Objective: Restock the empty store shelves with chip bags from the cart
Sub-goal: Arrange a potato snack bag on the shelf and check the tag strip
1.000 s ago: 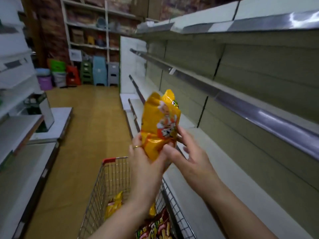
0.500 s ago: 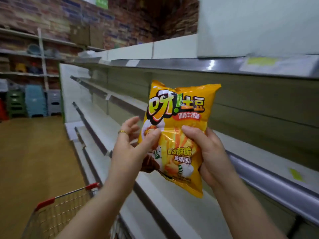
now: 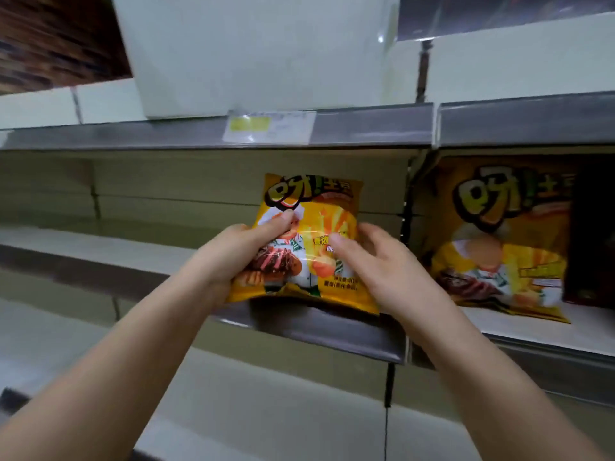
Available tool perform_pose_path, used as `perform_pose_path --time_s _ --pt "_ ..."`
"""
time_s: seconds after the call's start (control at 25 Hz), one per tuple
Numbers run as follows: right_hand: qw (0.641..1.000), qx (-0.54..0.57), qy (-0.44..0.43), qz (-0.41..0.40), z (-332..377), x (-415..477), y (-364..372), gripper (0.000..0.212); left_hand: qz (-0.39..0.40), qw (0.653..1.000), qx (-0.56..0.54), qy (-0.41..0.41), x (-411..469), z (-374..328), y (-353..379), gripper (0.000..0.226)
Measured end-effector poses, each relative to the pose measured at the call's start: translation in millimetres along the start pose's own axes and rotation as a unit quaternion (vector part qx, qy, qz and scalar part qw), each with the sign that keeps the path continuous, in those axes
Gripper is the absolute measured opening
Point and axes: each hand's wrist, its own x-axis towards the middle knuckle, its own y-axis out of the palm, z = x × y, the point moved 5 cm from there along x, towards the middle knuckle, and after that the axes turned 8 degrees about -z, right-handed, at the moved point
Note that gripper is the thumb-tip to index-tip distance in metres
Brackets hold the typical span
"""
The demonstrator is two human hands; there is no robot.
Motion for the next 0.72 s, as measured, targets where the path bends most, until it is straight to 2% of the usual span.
perform_pose_path --time_s 0.16,0.28,0.44,0.56,0.72 --pt "0.973 -0.229 -0.014 -0.027 0 14 -8 0.035 0.031 0.999 0.008 -0.013 66 1 30 0.024" --pt "0.942 -0.325 0.08 -0.028 -7 39 -13 0.029 0.114 0.991 -0.029 -0.057 96 7 58 0.023" --pt "0.919 -0.375 0.119 0.022 -18 61 -12 0.031 0.177 0.981 -0.028 -0.075 122 10 87 0.018" --pt "0.91 -0.384 0.145 0.054 -28 66 -11 0.047 0.192 0.98 -0.026 -0.039 143 8 102 0.023" --pt "0.927 -0.343 0.147 0.035 -33 62 -15 0.029 0.176 0.983 0.033 0.026 157 8 111 0.037"
